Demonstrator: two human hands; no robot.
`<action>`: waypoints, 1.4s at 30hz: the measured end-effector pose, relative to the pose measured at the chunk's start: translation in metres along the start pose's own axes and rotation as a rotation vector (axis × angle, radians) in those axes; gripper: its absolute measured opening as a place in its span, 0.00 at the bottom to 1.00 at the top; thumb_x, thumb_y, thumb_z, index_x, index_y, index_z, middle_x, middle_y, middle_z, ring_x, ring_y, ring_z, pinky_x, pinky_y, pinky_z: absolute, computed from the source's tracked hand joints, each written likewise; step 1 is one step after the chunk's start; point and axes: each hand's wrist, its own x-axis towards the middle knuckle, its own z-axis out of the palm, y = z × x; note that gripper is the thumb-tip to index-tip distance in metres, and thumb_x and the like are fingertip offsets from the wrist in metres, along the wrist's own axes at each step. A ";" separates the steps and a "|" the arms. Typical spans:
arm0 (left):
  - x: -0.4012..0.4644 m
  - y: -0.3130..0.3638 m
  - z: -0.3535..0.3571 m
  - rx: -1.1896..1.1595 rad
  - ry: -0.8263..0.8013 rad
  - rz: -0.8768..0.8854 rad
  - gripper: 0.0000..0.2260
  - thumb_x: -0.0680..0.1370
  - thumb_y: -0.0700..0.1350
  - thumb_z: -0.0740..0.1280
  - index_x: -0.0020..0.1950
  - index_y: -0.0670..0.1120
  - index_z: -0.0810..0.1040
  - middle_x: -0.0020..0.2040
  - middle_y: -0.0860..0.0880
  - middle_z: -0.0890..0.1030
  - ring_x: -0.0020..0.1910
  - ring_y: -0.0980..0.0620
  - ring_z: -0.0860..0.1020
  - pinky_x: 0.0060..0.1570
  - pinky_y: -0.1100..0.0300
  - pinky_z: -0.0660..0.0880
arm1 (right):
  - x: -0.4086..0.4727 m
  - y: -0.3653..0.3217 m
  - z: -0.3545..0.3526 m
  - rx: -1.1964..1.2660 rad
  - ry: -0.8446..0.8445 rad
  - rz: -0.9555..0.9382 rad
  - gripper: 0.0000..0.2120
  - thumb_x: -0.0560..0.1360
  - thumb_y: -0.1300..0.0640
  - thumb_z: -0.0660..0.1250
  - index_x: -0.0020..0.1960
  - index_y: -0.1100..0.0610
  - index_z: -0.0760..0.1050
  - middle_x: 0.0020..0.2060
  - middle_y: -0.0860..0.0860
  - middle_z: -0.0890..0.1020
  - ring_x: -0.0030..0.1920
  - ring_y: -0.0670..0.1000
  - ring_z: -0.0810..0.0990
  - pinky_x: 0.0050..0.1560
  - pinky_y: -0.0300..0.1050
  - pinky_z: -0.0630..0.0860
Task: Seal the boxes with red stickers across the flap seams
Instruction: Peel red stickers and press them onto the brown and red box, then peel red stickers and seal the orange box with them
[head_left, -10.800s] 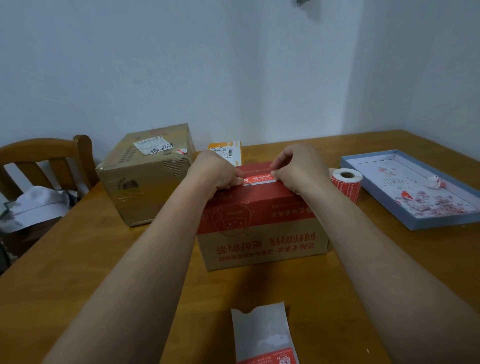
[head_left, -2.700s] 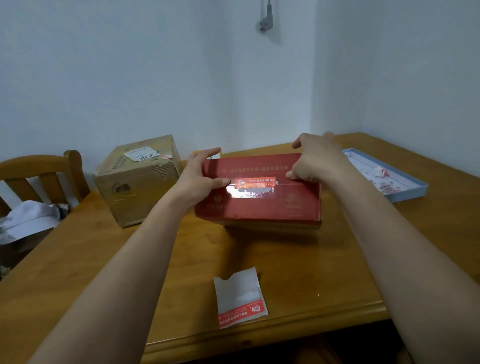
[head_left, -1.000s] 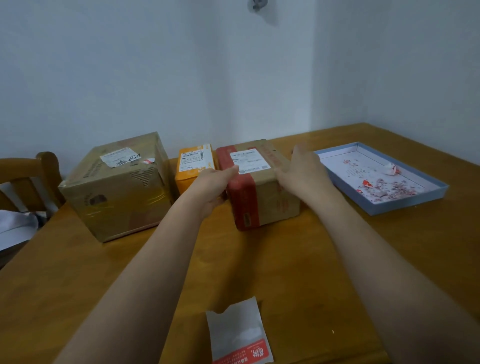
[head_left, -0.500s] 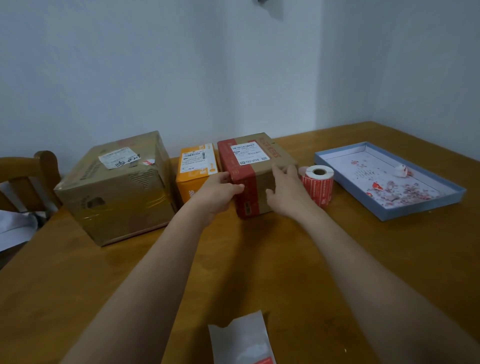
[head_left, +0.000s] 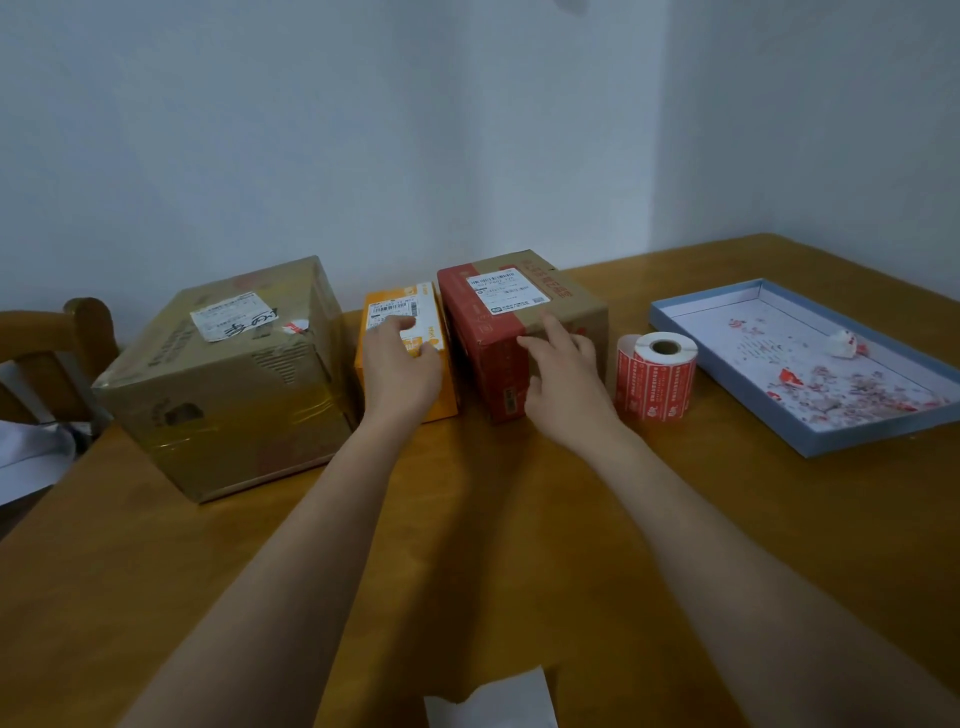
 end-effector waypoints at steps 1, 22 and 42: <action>0.004 -0.005 0.001 0.047 0.032 0.025 0.19 0.80 0.41 0.64 0.71 0.46 0.69 0.73 0.46 0.65 0.70 0.45 0.68 0.62 0.50 0.74 | 0.001 -0.002 0.003 0.019 0.057 -0.005 0.25 0.77 0.65 0.61 0.72 0.53 0.67 0.78 0.47 0.53 0.74 0.55 0.53 0.70 0.52 0.64; 0.027 -0.045 0.004 0.451 -0.285 -0.020 0.22 0.84 0.50 0.51 0.77 0.44 0.62 0.78 0.44 0.59 0.78 0.42 0.50 0.75 0.44 0.46 | 0.015 -0.025 0.051 0.713 -0.478 0.226 0.40 0.74 0.67 0.62 0.79 0.47 0.48 0.78 0.46 0.53 0.77 0.53 0.55 0.74 0.55 0.60; -0.046 -0.002 -0.047 0.367 -0.315 0.033 0.13 0.83 0.46 0.56 0.53 0.41 0.78 0.53 0.42 0.81 0.50 0.44 0.78 0.52 0.49 0.73 | -0.045 -0.043 -0.015 0.507 -0.317 0.303 0.17 0.81 0.52 0.60 0.65 0.61 0.74 0.52 0.52 0.81 0.57 0.56 0.80 0.46 0.44 0.74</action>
